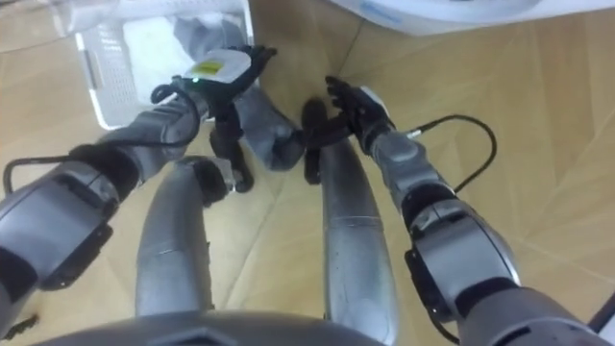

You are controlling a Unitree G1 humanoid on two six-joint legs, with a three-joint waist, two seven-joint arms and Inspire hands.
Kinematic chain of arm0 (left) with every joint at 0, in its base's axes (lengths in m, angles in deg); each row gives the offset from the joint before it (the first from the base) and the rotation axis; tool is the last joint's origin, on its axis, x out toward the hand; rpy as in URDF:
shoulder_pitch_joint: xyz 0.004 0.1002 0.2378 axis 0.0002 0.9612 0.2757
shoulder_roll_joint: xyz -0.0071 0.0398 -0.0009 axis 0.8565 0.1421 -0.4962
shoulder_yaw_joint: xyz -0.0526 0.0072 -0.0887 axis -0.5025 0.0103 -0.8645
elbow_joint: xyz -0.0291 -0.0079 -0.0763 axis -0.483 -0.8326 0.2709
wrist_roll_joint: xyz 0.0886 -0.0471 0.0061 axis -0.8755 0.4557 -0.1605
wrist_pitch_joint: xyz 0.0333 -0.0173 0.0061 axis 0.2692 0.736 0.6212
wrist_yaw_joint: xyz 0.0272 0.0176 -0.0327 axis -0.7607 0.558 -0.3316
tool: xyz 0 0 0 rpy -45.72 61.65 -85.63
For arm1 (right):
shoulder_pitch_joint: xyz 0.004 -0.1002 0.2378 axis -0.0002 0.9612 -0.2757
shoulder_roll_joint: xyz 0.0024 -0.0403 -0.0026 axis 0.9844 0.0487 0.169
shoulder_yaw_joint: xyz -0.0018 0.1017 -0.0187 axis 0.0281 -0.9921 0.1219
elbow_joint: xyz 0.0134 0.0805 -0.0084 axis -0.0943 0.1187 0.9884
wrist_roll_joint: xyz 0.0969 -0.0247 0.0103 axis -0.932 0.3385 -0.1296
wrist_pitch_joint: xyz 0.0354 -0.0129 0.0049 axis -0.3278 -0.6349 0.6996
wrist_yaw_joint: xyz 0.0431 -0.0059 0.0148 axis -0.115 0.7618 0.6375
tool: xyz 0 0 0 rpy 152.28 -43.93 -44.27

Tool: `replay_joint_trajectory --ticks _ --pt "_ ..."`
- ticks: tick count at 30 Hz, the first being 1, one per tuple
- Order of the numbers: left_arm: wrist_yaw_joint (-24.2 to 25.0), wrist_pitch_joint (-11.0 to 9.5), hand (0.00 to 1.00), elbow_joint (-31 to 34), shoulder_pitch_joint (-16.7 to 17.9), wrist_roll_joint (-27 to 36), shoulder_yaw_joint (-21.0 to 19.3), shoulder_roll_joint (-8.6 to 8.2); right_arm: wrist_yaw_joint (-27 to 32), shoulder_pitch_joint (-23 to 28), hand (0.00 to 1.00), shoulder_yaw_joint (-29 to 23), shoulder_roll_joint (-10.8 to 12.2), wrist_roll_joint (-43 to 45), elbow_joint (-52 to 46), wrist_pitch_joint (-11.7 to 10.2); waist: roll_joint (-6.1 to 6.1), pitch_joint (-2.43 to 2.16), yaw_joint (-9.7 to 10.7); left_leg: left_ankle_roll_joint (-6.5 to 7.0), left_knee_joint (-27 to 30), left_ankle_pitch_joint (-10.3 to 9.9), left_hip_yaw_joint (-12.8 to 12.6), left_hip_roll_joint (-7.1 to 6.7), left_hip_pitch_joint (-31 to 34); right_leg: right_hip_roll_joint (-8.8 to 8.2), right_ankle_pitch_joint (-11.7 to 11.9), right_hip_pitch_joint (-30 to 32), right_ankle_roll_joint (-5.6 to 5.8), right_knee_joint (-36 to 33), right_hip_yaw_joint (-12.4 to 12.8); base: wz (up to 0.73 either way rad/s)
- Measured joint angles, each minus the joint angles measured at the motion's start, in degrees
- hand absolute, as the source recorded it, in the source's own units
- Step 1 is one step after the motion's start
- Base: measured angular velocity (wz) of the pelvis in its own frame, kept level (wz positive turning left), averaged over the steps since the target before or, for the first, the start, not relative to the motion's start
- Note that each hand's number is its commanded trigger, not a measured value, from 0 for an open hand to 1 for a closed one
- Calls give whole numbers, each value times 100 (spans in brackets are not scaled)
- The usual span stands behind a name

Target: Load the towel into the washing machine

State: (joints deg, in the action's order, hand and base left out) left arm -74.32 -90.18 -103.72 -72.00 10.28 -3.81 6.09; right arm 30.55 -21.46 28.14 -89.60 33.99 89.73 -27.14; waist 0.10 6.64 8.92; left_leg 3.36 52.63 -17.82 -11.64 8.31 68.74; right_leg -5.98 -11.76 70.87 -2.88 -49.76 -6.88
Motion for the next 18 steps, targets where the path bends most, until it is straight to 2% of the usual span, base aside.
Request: replay_joint_trajectory --ticks 5,6,7,8,14,18 --pt "-38 -10 0 0 -15 1 250 11 -2 -96 0 113 19 -156 -115 -80 -1 -1 2 22 286 -106 33 24 286 -7 -83 241 -6 -222 -32 -1" --pt "-43 -26 17 0 -20 8 341 22 -1 -96 0 158 49 -205 -113 -108 -1 -1 6 23 308 -117 70 24 308 -14 -92 247 -8 -236 -54 5" --pt "-52 -35 87 0 -23 15 459 23 -2 -92 0 208 56 -240 -113 -130 -4 -3 15 26 312 -118 71 32 319 -35 -96 262 -7 -251 -60 6" --pt "-59 -42 100 0 -26 15 524 22 -2 -91 0 227 59 -250 -113 -137 -4 -3 17 29 316 -119 68 25 325 -48 -103 272 -6 -266 -60 9" --pt "68 -82 100 -2 -24 26 1033 35 17 -98 0 280 75 -479 -78 -242 -17 -10 89 48 356 -127 81 -2 409 -111 -132 339 2 -326 -87 3" --pt "181 -82 100 -4 -54 29 1172 132 17 -112 0 337 111 -481 -73 -255 -31 -17 295 62 365 -125 91 -4 453 -140 -148 343 16 -327 -131 5"
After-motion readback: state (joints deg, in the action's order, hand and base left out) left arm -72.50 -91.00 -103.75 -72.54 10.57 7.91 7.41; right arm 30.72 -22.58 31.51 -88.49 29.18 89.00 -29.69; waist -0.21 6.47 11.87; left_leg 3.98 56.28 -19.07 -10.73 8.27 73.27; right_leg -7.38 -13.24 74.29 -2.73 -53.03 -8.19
